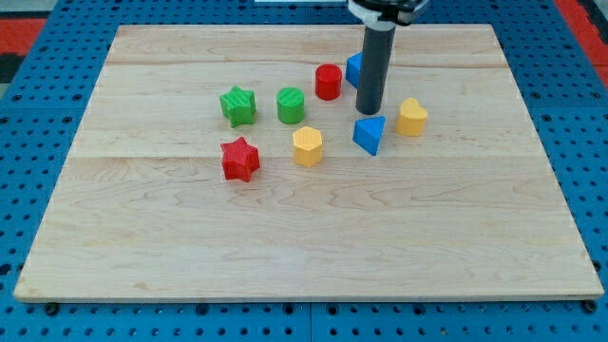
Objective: Push the yellow heart towards the center right of the board
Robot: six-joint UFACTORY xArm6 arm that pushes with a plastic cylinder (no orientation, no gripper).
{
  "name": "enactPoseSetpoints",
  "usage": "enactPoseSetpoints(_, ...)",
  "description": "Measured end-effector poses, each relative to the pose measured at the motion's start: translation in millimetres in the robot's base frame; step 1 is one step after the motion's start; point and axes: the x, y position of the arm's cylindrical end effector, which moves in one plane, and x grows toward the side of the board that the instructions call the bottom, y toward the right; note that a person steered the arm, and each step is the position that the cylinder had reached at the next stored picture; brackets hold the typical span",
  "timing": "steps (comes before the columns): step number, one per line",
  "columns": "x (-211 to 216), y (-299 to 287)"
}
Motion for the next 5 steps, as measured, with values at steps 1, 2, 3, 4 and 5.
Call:
enactPoseSetpoints(1, 18, 7)
enactPoseSetpoints(2, 38, 10)
enactPoseSetpoints(3, 28, 19)
enactPoseSetpoints(4, 7, 29)
enactPoseSetpoints(5, 5, 48)
